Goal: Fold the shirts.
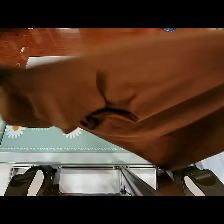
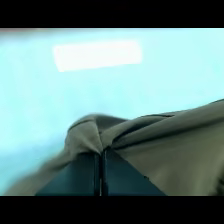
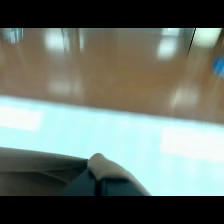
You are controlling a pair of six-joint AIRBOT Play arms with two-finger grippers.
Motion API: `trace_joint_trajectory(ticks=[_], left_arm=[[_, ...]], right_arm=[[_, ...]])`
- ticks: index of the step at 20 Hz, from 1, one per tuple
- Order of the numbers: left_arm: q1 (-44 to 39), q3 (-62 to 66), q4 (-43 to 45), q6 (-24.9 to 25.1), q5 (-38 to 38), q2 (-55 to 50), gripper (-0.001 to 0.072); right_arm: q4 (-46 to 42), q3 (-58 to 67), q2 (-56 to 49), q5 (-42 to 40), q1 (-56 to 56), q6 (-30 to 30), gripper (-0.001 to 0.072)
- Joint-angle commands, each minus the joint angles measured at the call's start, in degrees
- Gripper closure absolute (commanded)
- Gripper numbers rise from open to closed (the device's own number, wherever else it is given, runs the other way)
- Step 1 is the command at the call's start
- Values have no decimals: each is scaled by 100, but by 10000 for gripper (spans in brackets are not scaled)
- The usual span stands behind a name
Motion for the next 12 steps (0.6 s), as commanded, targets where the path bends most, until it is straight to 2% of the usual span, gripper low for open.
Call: trace_joint_trajectory(ticks=[1, 4, 6, 9, 12], left_arm=[[-105, -2505, 46, 42, -70, 332, 690], [-179, -4096, 0, 197, 1300, -63, 689], [-219, -4481, -369, 612, 2299, -706, 689], [-245, -4107, -1200, 1377, 3226, -2210, 689], [-245, -3084, -1290, 1445, 3270, -3829, 689]], right_arm=[[219, -1298, -208, -173, 0, 122, 684], [354, -1902, -1062, -901, 0, 120, 684], [400, -1895, -1958, -1436, -7, 116, 684], [450, -1574, -3327, -1965, -7, 131, 684], [761, -754, -4640, -2103, -101, 275, 684]])
